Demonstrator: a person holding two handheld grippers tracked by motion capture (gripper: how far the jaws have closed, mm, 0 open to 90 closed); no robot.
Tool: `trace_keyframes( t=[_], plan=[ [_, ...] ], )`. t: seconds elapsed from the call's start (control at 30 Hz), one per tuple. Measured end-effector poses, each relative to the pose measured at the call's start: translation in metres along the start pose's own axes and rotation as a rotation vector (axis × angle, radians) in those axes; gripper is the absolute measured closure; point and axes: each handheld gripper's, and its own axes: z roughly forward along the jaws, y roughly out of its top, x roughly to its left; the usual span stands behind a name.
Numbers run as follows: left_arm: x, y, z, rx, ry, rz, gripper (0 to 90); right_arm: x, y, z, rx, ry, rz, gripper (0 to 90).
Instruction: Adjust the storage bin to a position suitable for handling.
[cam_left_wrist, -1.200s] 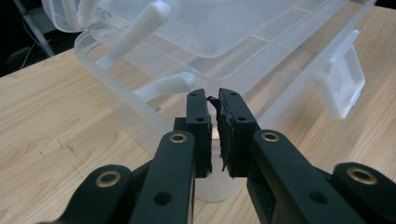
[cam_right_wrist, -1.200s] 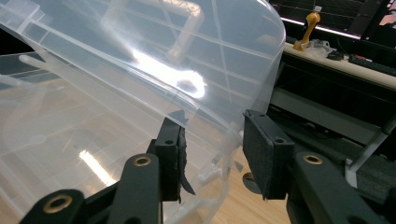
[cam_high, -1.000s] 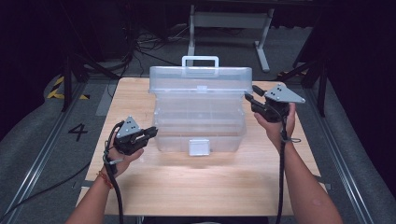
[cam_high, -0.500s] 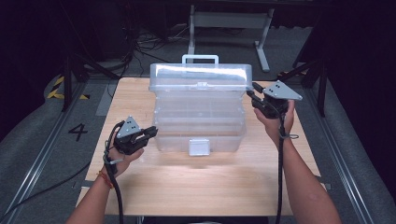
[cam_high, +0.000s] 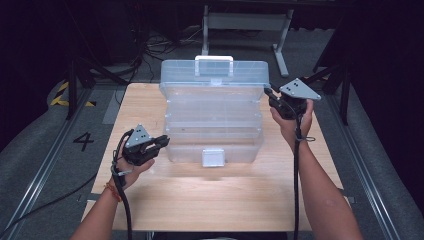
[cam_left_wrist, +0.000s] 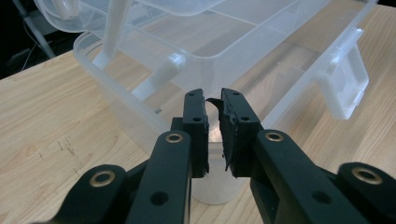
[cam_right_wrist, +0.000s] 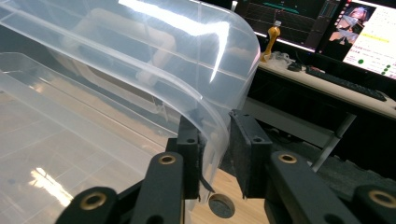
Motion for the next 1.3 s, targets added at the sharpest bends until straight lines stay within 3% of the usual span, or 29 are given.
trace_keyframes(
  t=[0.67, 0.8, 1.3],
  plan=[
    [0.002, -0.001, 0.000, -0.011, -0.016, -0.004, 75.0, -0.004, 0.012, 0.018, 0.007, -0.072, -0.063, 83.4],
    [0.003, -0.001, 0.000, -0.013, -0.019, -0.002, 74.1, -0.003, 0.014, 0.022, 0.011, -0.097, -0.096, 84.5],
    [0.005, -0.002, 0.001, -0.022, -0.032, -0.004, 71.6, -0.010, 0.020, 0.035, 0.019, -0.095, -0.085, 85.2]
  ],
)
